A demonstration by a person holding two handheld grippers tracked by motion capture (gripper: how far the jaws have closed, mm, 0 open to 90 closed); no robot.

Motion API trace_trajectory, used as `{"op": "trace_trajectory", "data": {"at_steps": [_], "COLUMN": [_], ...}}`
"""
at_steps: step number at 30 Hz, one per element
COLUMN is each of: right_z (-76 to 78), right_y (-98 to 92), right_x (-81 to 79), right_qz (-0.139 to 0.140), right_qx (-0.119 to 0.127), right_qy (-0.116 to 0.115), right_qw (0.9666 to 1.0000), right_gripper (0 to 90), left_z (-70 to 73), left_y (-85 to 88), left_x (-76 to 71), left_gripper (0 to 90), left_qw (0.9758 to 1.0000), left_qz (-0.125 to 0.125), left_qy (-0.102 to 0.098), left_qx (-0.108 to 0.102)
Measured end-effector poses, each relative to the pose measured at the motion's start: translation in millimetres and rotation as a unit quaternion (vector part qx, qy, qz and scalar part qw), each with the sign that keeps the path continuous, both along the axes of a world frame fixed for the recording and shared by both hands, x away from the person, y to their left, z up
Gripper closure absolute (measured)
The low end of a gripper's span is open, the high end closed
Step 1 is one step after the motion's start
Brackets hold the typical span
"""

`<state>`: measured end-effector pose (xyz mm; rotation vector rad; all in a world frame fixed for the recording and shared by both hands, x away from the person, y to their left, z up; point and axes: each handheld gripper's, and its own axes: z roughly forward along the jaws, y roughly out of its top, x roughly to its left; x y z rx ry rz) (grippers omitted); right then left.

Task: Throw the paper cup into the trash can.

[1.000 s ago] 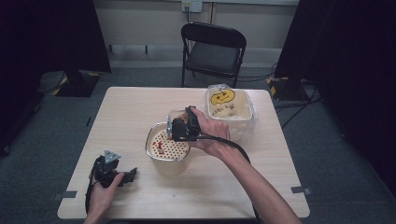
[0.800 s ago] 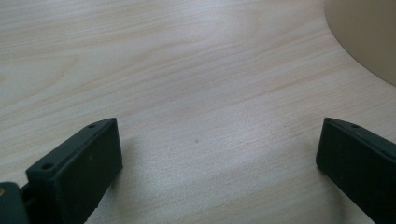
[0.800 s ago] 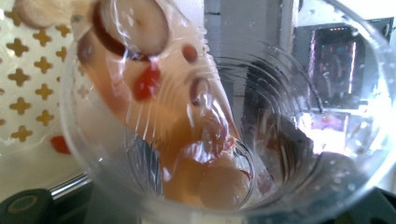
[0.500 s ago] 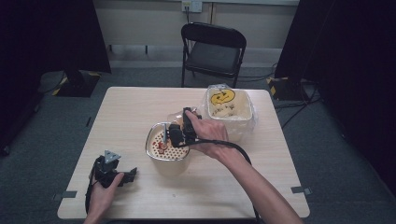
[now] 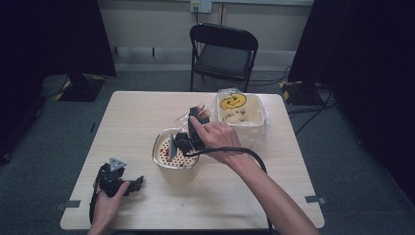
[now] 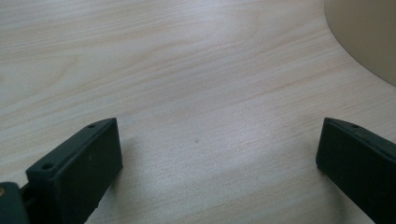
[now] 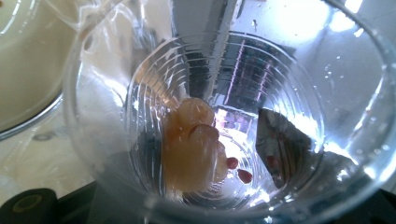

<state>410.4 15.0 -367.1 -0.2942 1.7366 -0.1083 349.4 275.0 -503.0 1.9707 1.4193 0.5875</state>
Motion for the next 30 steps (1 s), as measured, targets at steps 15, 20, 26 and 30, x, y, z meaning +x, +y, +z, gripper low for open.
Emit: {"op": "trace_trajectory", "data": {"at_steps": [15, 20, 26, 30], "right_z": [6.5, 2.4, -0.7, -1.9], "right_y": [0.7, -0.6, -1.3, 0.6], "right_x": [-8.3, -8.9, -10.6, -11.2], "right_qz": [0.022, 0.032, 0.034, 0.041], "right_qx": [-0.085, -0.135, -0.172, -0.197], "right_qy": [-0.098, -0.135, -0.170, -0.192], "right_qw": [0.9912, 0.9811, 0.9697, 0.9605], "right_gripper": [48.1, 48.4, 48.5, 48.5], "left_z": [0.0, 0.0, 0.0, 0.0], "left_y": [0.0, 0.0, 0.0, 0.1], "left_x": [0.0, 0.0, 0.0, 0.0], "left_gripper": [0.0, 0.0, 0.0, 0.0], "left_qw": [1.0000, 1.0000, 1.0000, 1.0000], "left_qz": [0.000, 0.000, 0.000, 0.000], "left_qy": [0.000, 0.000, 0.000, 0.000], "left_qx": [0.000, 0.000, 0.000, 0.001]}}
